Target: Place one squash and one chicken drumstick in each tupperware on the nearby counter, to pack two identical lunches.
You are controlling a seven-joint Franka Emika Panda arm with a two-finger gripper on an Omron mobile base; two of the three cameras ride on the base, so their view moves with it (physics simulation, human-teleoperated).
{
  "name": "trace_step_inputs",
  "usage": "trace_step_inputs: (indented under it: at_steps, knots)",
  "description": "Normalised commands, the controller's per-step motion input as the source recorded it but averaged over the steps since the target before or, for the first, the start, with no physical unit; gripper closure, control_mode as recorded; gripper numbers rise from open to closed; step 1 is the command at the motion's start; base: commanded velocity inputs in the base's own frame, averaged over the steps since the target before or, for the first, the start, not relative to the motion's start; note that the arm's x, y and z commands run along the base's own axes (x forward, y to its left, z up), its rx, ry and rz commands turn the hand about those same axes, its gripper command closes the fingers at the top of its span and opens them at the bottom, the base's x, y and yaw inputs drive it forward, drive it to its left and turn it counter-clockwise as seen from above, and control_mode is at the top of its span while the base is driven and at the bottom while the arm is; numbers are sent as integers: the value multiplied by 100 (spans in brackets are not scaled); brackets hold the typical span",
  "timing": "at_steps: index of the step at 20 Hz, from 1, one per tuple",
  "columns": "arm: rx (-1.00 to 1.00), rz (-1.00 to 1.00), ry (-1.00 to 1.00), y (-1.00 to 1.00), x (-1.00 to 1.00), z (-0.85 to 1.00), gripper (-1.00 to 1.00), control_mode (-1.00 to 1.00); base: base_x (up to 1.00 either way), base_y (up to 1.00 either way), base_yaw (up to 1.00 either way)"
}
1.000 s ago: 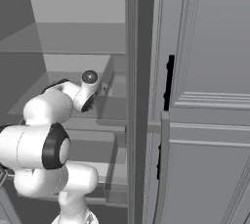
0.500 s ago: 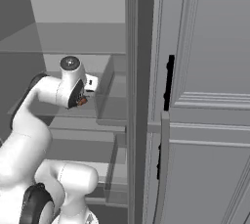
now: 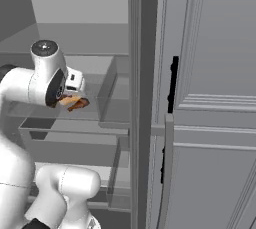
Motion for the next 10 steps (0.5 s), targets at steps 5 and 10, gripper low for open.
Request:
trace_step_inputs:
  at_steps: [5,10]
  knots:
    - [0,-2,-6,18,-100,30,100,-100,0,0,0]
    - [4,-2,-12,0,-100,22,100,-100,0,0,0]
